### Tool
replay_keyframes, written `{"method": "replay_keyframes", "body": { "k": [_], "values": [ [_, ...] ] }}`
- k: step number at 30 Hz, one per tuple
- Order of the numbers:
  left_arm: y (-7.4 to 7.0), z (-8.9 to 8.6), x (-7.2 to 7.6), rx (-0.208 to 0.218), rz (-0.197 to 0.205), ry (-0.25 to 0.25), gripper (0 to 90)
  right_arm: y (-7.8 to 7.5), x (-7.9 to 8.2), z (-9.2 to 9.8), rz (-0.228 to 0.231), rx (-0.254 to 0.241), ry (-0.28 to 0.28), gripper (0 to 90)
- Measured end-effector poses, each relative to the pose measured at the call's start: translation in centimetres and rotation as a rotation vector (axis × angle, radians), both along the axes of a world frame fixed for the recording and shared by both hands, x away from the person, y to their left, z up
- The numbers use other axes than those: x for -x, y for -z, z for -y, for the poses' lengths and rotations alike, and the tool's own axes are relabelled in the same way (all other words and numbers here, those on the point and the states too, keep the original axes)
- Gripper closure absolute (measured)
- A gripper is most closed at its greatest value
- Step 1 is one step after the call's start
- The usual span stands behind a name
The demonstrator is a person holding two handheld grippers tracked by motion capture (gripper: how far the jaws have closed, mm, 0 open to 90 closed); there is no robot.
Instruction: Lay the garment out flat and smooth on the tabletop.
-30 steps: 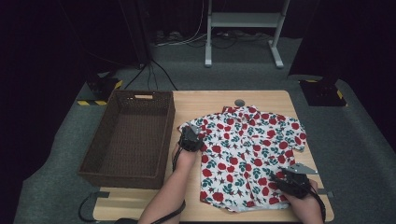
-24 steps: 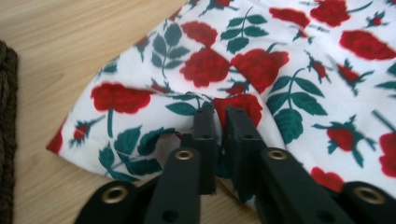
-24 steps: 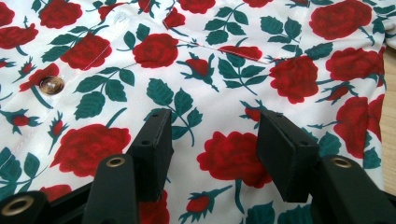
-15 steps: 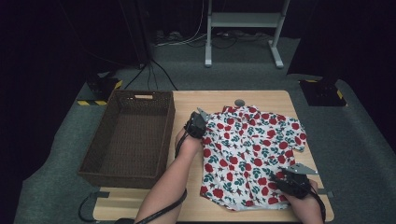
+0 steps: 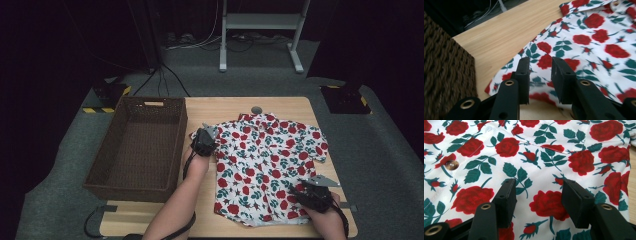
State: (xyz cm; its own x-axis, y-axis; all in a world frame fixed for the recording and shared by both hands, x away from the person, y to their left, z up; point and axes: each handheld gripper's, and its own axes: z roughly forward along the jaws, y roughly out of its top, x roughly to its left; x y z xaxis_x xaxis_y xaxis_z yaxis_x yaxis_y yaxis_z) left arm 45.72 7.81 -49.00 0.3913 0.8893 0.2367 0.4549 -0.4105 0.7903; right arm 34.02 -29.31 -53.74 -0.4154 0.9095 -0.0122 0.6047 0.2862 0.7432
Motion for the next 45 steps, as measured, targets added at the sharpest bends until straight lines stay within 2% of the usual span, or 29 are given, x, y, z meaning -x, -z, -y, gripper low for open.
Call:
{"method": "replay_keyframes", "body": {
  "k": [2,4,5,8,12,14,17,19,20,24,32,35,42,45],
  "values": [
    [0.3,0.0,1.0,-0.016,0.003,0.017,68.1,0.0,0.0,0.0,0.001,0.000,0.001,45.8],
    [0.6,-0.3,1.9,-0.010,0.002,0.013,68.2,0.0,0.0,-0.1,-0.001,0.000,0.005,45.8],
    [0.8,-0.5,2.2,-0.002,-0.004,0.012,68.4,0.0,0.0,-0.1,-0.002,0.000,0.006,45.8],
    [1.6,-0.8,2.8,-0.014,-0.023,0.016,68.9,0.0,0.0,-0.1,-0.002,0.000,0.007,45.8],
    [2.6,-1.2,2.2,0.002,-0.058,-0.004,68.6,0.0,0.0,-0.2,-0.002,0.000,0.007,45.9],
    [2.8,-1.2,1.7,0.016,-0.063,-0.006,67.9,0.0,0.0,-0.1,-0.002,0.000,0.006,45.8],
    [2.8,-0.9,0.7,0.055,-0.072,-0.002,66.7,0.0,0.0,-0.1,-0.001,-0.002,0.004,45.9],
    [2.9,-0.7,-0.1,0.099,-0.088,-0.009,65.1,0.0,0.0,-0.1,-0.001,-0.001,0.000,45.8],
    [3.2,-0.4,-0.4,0.101,-0.100,-0.007,64.9,0.0,-0.1,-0.1,-0.001,-0.001,-0.001,45.9],
    [4.2,0.3,-1.2,0.068,-0.133,0.006,64.2,0.0,0.0,-0.1,-0.001,-0.001,-0.003,45.9],
    [4.5,0.5,-1.2,0.053,-0.131,0.023,66.1,0.0,0.0,-0.1,0.000,-0.002,-0.004,45.9],
    [4.5,0.2,-0.5,0.031,-0.120,0.018,66.5,0.0,0.0,-0.1,0.001,-0.002,-0.004,45.9],
    [4.8,-0.3,2.4,-0.040,-0.071,0.000,68.0,0.0,0.0,-0.1,0.001,-0.001,-0.004,45.9],
    [4.8,-0.5,3.1,-0.069,-0.055,-0.005,65.7,0.0,0.0,-0.1,0.001,-0.001,-0.005,45.9]
  ]
}}
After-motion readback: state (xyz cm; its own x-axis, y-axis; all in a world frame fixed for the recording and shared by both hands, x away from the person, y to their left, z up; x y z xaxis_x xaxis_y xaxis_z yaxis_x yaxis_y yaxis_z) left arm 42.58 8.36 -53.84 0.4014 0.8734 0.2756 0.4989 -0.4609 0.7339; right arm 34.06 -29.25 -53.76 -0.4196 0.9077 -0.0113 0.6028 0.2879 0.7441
